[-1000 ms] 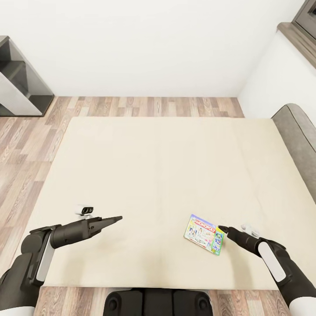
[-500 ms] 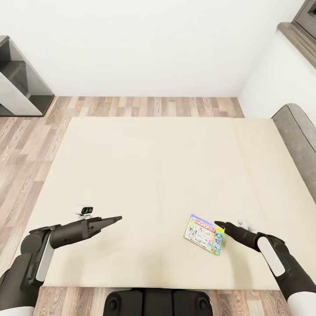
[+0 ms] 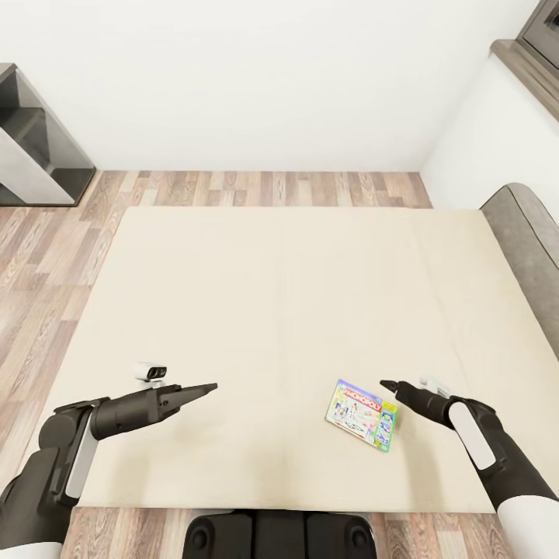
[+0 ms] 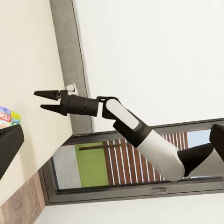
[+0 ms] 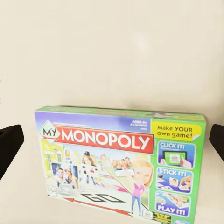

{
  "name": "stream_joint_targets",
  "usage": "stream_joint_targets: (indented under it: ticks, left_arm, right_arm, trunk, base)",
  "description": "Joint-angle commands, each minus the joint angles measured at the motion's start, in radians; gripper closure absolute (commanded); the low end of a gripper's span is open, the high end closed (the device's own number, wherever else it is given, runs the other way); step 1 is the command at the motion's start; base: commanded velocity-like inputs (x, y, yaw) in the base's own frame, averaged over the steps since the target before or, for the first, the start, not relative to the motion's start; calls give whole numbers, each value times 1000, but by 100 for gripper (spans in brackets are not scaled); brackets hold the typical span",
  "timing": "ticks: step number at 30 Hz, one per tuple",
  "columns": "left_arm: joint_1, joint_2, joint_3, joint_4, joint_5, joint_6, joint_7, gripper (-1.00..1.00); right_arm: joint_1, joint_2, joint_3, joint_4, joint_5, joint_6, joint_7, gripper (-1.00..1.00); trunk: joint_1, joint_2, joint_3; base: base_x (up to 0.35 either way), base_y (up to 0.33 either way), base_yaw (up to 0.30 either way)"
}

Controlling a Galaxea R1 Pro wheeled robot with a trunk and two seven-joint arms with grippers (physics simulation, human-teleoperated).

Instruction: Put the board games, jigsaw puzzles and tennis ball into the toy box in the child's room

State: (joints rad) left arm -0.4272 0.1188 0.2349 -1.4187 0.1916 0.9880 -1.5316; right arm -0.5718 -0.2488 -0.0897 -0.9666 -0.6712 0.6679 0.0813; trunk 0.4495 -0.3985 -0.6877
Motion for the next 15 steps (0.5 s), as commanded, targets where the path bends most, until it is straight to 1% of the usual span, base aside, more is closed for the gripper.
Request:
stream_joint_targets:
  ticks: [1,15]
  left_arm:
    - [0,0,0,0,-1,11,-4,-100]
    - [1,3,1,0,-1,11,-4,-100]
  right_arm:
    - [0,0,-2,-1,4,6,5,-100]
    - [0,-4,0,-4,5,5,9,-100]
  trunk:
    - [1,-1,-1]
    - [1,-1,-1]
  base:
    - [0,0,0]
    - [0,0,0]
